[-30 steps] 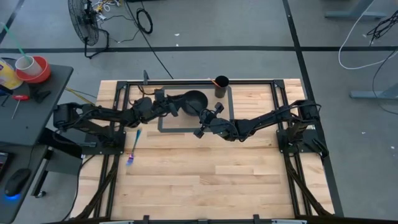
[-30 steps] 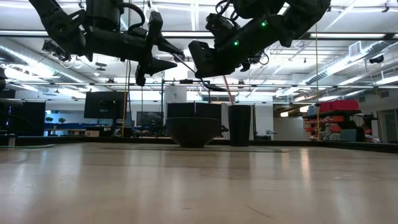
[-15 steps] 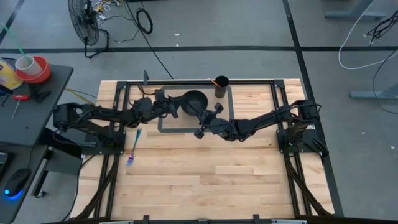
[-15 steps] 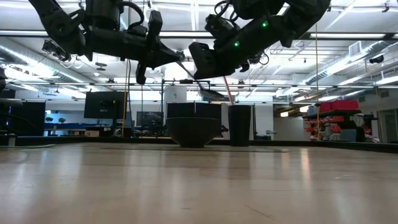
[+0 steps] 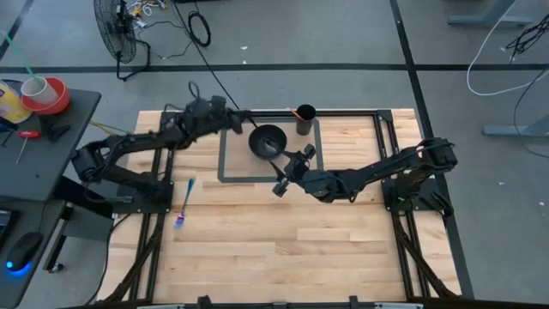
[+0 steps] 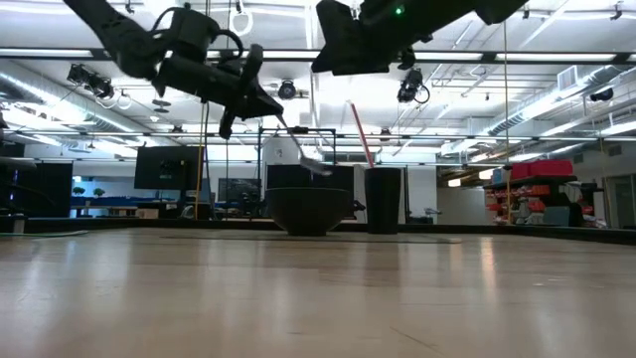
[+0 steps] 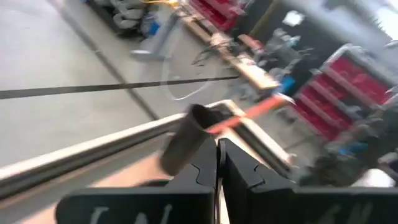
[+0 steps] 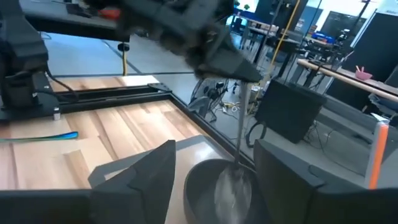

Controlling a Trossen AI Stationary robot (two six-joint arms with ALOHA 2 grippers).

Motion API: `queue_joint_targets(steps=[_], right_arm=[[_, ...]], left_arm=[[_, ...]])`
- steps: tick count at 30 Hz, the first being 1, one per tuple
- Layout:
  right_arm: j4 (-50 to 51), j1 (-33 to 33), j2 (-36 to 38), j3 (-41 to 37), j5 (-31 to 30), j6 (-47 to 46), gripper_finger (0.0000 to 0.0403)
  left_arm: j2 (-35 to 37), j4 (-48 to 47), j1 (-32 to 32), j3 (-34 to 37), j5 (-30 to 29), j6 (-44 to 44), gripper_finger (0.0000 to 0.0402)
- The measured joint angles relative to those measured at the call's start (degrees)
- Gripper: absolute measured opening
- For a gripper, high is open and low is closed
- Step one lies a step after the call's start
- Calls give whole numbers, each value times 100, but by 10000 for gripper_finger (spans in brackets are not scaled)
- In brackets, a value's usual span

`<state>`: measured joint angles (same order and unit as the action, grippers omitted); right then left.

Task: Pick & Place Utensil
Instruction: Put the black spoon into the black bowl

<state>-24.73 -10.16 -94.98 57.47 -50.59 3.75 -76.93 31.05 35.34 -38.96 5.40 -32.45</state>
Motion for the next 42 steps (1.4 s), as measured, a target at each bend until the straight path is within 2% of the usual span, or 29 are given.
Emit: queue_joint_targets(steps=[5,9,14,18,22,25,31,39,42], right_arm=[[42,26,-26,0,14,2,217],[43,51,-28,0,52,-26,209],[48,40,-28,0,69,-24,203],[48,40,-28,0,162,-28,201],[46,43,-28,0,175,-33,201],[46,47,-28,0,175,-42,201],[46,47,-28,-1,175,-74,201],[50,62,-28,-2,212,-114,201],[52,62,-28,-2,214,-136,201]], left_arm=[[-41,-1241,325,-670,32,331,12],[-388,-1178,406,-757,524,396,12],[-1071,-620,824,-760,1002,-159,8],[-1328,-411,1119,-760,1150,-337,11],[-1494,-440,1131,-760,1182,-317,9],[-1562,-428,971,-760,1134,-264,11],[-1587,-656,723,-760,635,105,14],[-1587,-652,724,-760,501,-312,15],[-1585,-733,723,-760,276,-311,15]])
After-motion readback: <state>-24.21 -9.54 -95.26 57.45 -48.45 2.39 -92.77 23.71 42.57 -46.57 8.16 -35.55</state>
